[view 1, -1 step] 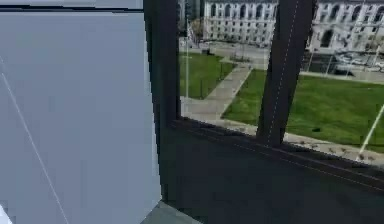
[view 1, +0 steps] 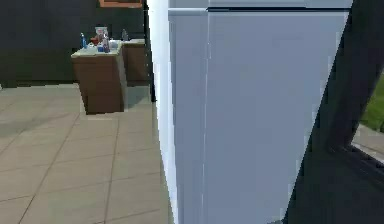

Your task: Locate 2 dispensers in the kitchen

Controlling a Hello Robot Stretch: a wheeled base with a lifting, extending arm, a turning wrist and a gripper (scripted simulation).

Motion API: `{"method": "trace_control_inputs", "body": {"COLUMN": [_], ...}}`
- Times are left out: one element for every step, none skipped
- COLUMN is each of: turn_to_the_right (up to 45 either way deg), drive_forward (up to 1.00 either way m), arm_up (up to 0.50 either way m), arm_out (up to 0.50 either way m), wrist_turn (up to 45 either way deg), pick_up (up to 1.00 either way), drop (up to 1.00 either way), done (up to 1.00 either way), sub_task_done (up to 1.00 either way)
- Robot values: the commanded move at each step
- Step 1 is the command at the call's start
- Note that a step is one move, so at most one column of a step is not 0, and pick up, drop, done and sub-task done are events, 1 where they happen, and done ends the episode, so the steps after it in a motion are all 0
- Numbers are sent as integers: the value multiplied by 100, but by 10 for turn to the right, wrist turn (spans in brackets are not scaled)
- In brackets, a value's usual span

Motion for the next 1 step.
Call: {"method": "trace_control_inputs", "body": {"turn_to_the_right": [-450], "drive_forward": [0], "arm_up": [0], "arm_out": [0], "wrist_turn": [0], "pick_up": [0], "drop": [0], "done": [0], "sub_task_done": [0]}}
